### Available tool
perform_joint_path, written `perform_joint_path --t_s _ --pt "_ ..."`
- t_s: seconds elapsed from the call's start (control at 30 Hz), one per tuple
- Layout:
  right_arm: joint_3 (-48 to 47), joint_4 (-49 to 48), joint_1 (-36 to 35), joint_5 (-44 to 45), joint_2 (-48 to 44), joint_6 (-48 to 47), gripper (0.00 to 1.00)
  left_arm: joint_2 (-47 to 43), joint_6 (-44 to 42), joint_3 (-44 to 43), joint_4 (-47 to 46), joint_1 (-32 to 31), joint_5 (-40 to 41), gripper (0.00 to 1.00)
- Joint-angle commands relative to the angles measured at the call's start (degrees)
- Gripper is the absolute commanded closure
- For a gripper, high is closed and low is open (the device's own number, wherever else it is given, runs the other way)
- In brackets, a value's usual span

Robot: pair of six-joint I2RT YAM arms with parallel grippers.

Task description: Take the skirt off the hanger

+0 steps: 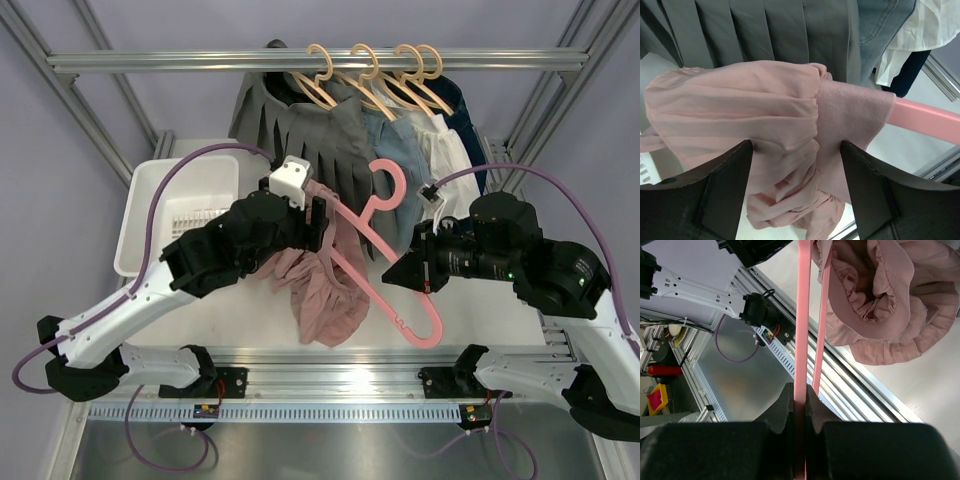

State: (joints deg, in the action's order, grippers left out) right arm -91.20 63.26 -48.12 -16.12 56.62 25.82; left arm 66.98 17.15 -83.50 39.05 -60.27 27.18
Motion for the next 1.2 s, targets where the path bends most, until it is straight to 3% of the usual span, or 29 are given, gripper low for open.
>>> perform_joint_path --t_s 0.0,0.07,0.23,0.37,0.4,0.43,0.53,0.67,0.8,0.93,0.97,1.17 --pt "-4.33 -4.03 -0.22 -1.81 -1.6 0.02 1.0 2.09 -0.01 -3.24 -1.17 0.33 -0.11 0.29" --pt "-4.95 -3.24 -0.22 -1.37 -1.78 -0.16 1.0 2.36 0.17 -3.68 -1.25 0.42 -0.2 0.36" --pt "-5.83 -2.62 -0.22 -1.63 -2.3 -0.42 1.0 3.5 0.17 -3.95 -0.99 1.12 0.42 0.38" --pt "-6.79 -0.7 -0.22 0.73 -2.22 -0.51 1.0 3.86 -0.01 -4.91 -0.47 1.38 0.77 0.64" --pt "-7.06 0.1 -0.31 1.78 -2.13 -0.69 1.0 3.86 -0.01 -5.44 -0.03 1.47 0.77 0.85" --pt "-7.15 0.71 -0.22 3.88 -2.04 -0.51 1.0 3.77 -0.1 -5.96 0.93 1.47 0.51 0.98" --pt "-7.15 2.74 -0.22 7.32 -2.3 -0.16 1.0 1.58 -0.97 -7.98 2.43 1.47 -0.98 1.0" --pt "-5.57 4.23 -0.22 7.77 -3.97 0.1 1.0 -0.1 -3.95 -14.3 8.75 2.61 4.35 1.0" --pt "-3.64 4.32 -0.22 5.05 -6.43 0.81 1.0 2.44 -9.75 -23.62 14.21 14.52 2.36 1.0" --pt "-3.2 6.78 -0.22 6.8 -8.19 0.46 1.0 8.93 -16.77 -41.69 19.74 23.87 -0.46 1.0" --pt "-3.63 7.48 -0.22 7.33 -8.37 0.54 1.0 10.61 -18.8 -50.79 20.36 25.01 -0.11 1.0" --pt "-10.04 10.39 -0.22 15.76 -9.16 0.72 1.0 9.67 -25.58 -51.51 5.45 26.34 11.04 1.0"
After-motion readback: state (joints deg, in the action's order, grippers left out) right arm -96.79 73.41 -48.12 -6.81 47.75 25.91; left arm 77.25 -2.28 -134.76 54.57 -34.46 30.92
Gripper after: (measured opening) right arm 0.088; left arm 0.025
